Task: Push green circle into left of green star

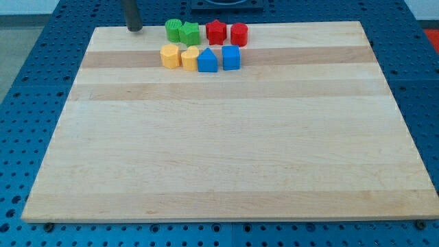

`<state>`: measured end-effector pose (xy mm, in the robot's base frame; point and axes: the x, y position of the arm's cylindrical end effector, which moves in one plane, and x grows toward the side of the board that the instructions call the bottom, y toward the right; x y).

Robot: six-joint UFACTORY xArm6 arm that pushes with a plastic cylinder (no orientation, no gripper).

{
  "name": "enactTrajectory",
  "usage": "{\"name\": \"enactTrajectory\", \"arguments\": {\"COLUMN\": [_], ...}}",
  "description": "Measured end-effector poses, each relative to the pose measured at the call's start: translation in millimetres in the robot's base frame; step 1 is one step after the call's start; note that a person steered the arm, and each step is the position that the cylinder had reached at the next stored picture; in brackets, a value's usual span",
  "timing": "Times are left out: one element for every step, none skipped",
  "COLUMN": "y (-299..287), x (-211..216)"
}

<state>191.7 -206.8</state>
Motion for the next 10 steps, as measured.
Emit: {"name": "enactTrajectory", "arguments": {"y": [7.2,20.6,31.2,35.1,35.5,38.4,50.2,65.1,68.2,68.2], "x": [-0.4,0.4,-0.5,0.4,0.7,0.0,0.1,0.1,0.1,0.3]}}
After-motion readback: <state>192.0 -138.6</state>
